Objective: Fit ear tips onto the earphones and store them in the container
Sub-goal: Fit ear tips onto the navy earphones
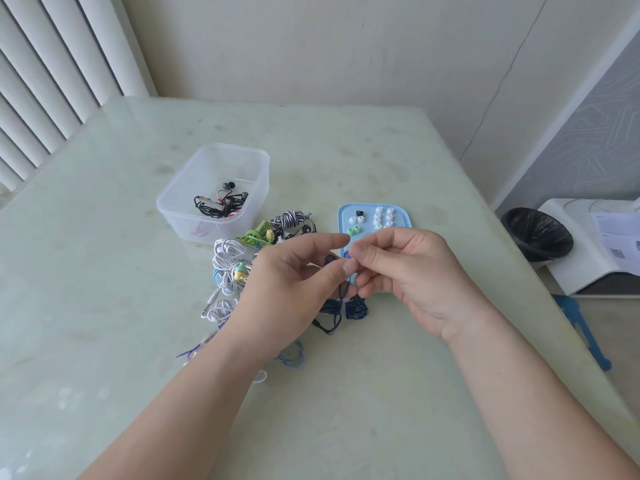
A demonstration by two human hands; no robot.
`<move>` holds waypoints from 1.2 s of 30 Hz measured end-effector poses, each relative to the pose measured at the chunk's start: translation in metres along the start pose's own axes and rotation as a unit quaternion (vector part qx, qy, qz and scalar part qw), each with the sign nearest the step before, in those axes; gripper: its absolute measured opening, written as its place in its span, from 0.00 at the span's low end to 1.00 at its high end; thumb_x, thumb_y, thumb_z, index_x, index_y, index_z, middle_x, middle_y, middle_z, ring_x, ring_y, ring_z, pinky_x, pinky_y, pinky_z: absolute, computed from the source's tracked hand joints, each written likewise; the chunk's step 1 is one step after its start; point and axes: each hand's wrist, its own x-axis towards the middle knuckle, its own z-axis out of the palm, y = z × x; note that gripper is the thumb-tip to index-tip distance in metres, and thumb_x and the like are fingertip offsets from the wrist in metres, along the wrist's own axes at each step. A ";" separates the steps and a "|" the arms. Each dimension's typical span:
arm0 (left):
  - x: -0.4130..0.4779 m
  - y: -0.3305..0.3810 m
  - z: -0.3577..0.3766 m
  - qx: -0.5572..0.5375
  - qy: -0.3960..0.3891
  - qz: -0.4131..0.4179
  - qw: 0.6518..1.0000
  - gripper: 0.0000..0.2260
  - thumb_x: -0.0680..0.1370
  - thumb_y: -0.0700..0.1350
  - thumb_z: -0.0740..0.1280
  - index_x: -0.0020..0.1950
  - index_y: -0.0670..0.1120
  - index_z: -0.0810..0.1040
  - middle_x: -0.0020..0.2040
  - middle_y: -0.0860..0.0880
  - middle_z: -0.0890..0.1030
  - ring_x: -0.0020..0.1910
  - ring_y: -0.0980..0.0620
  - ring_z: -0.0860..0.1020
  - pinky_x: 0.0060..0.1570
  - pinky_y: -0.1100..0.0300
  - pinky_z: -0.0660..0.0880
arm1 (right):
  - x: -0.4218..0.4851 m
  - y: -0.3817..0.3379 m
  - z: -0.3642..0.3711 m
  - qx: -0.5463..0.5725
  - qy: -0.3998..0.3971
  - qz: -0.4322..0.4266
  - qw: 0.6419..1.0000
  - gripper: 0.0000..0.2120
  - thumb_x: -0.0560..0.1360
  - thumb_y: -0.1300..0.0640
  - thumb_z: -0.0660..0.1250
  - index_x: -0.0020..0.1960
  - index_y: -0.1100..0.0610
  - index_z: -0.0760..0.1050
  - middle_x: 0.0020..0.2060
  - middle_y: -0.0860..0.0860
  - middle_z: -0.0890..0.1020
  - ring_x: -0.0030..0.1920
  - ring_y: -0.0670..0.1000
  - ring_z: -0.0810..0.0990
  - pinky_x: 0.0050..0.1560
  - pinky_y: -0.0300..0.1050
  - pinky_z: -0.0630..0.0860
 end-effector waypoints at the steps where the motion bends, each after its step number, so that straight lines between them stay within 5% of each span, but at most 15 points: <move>1: 0.000 0.000 0.000 0.002 -0.003 0.000 1.000 0.09 0.78 0.39 0.75 0.57 0.47 0.86 0.43 0.45 0.88 0.40 0.45 0.88 0.49 0.47 0.85 | 0.000 -0.001 0.002 -0.003 -0.001 0.001 1.000 0.12 0.67 0.56 0.77 0.46 0.64 0.83 0.38 0.62 0.85 0.33 0.54 0.80 0.34 0.45 0.80; 6: 0.003 0.002 -0.002 -0.045 0.048 -0.035 0.997 0.06 0.78 0.37 0.74 0.51 0.47 0.86 0.39 0.49 0.87 0.36 0.46 0.86 0.47 0.52 0.85 | 0.019 -0.021 -0.002 -0.104 0.066 -0.018 0.992 0.11 0.77 0.52 0.74 0.47 0.61 0.84 0.37 0.56 0.86 0.34 0.54 0.79 0.31 0.46 0.74; 9: 0.004 0.003 -0.001 -0.057 0.049 -0.049 0.996 0.07 0.79 0.36 0.72 0.49 0.48 0.87 0.37 0.49 0.85 0.35 0.47 0.85 0.47 0.52 0.85 | 0.056 -0.035 -0.016 -0.327 0.149 -0.101 0.928 0.06 0.77 0.54 0.73 0.44 0.54 0.84 0.34 0.49 0.85 0.31 0.45 0.77 0.34 0.38 0.74; 13: 0.002 0.003 0.000 -0.057 0.042 -0.050 0.996 0.09 0.80 0.36 0.71 0.48 0.49 0.87 0.37 0.47 0.84 0.35 0.46 0.84 0.49 0.48 0.86 | 0.105 -0.039 -0.017 -0.540 0.101 -0.079 0.832 0.07 0.76 0.56 0.70 0.40 0.55 0.82 0.36 0.49 0.84 0.40 0.53 0.84 0.45 0.47 0.82; 19: 0.003 0.005 0.000 -0.052 0.040 -0.054 0.996 0.08 0.80 0.36 0.71 0.48 0.49 0.86 0.36 0.49 0.85 0.35 0.48 0.85 0.48 0.50 0.86 | 0.133 -0.031 -0.018 -0.614 0.062 -0.011 0.786 0.07 0.74 0.58 0.70 0.38 0.57 0.81 0.39 0.54 0.85 0.37 0.54 0.80 0.45 0.51 0.82; 29: 0.002 0.003 0.000 -0.045 0.051 -0.053 0.996 0.12 0.81 0.36 0.70 0.46 0.52 0.87 0.37 0.48 0.85 0.37 0.47 0.86 0.52 0.46 0.85 | 0.123 -0.030 -0.023 -0.595 0.035 -0.019 0.803 0.05 0.74 0.56 0.74 0.39 0.51 0.83 0.39 0.47 0.85 0.41 0.51 0.85 0.45 0.45 0.82; 33: 0.002 0.002 0.000 -0.054 0.055 -0.056 0.995 0.08 0.82 0.37 0.69 0.51 0.48 0.86 0.39 0.49 0.85 0.38 0.47 0.86 0.53 0.45 0.85 | 0.083 -0.048 -0.018 -0.421 0.076 -0.081 0.900 0.03 0.72 0.57 0.76 0.40 0.52 0.86 0.34 0.47 0.86 0.34 0.44 0.81 0.37 0.36 0.75; 36: 0.002 0.002 0.000 -0.052 0.058 -0.050 0.996 0.08 0.81 0.37 0.70 0.51 0.49 0.85 0.39 0.49 0.85 0.38 0.47 0.86 0.52 0.47 0.85 | 0.041 -0.045 -0.007 -0.239 0.059 -0.060 0.967 0.02 0.71 0.62 0.78 0.42 0.59 0.86 0.36 0.55 0.87 0.32 0.51 0.80 0.37 0.44 0.78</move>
